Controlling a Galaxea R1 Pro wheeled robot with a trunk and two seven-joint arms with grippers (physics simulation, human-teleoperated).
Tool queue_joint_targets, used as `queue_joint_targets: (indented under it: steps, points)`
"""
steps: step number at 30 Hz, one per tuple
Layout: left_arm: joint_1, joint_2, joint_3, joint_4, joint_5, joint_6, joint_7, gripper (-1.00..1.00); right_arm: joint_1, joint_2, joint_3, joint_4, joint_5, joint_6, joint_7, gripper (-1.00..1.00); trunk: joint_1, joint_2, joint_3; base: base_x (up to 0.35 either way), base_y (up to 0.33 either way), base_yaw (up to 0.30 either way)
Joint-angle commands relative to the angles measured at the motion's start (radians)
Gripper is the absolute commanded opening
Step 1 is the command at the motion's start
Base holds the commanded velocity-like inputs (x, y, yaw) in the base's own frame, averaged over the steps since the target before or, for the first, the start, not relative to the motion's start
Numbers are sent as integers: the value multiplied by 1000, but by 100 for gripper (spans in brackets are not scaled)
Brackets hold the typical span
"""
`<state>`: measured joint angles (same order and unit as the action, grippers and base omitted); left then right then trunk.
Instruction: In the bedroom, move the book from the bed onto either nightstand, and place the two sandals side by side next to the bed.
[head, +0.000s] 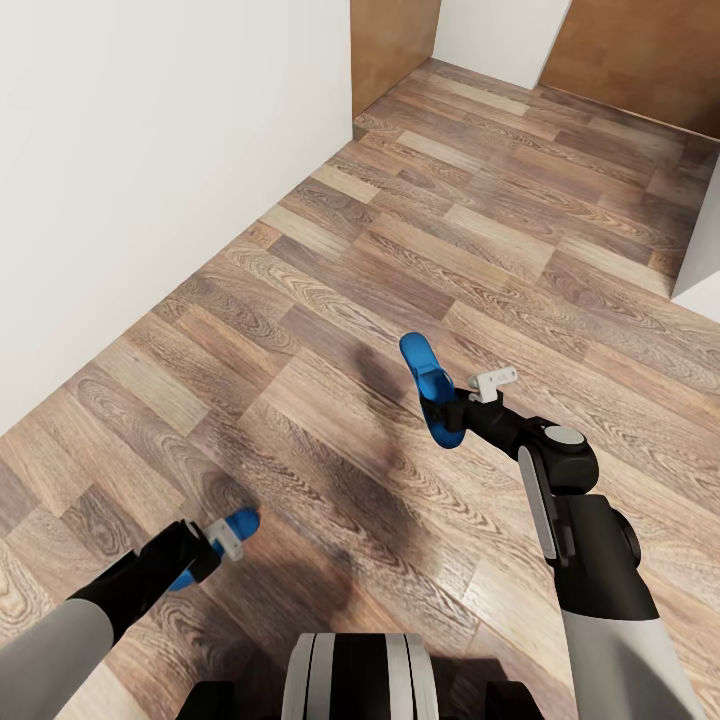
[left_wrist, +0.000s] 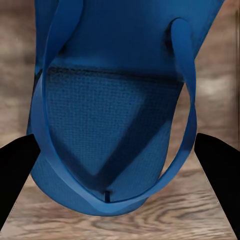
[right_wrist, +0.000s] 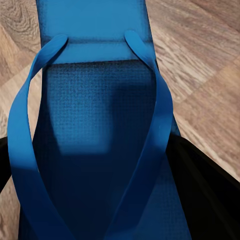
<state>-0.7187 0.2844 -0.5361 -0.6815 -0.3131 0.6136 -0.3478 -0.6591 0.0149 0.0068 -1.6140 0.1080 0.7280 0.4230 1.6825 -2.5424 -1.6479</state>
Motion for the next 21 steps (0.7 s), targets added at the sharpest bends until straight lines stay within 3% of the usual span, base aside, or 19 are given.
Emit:
queue_joint_targets:
  steps: [1,6,9,18,21]
  points:
    - [1,1,-1,-9,3,2,-8,-100,-1,0,-1,-1,10,4,7,-100,0,0,-1,0,0,0]
    - [14,9,7,-51,3,4,-9,-100,-1,0,-1,-1,10,6,7,-100,0,0,-1,0,0,0]
    - [26,19,34,-117,4,11,-11,-100,-1,0,-1,-1,12,8,7,-100,0,0,-1,0,0,0]
    - [174,23,234,-471,0,93,-5,-100,-1,0,-1,-1,14,11,8,-100,0,0,-1,0,0,0]
    - [192,21,268,-554,5,126,-6,-100,-1,1,-1,-1,15,12,7,-100,0,0,-1,0,0,0]
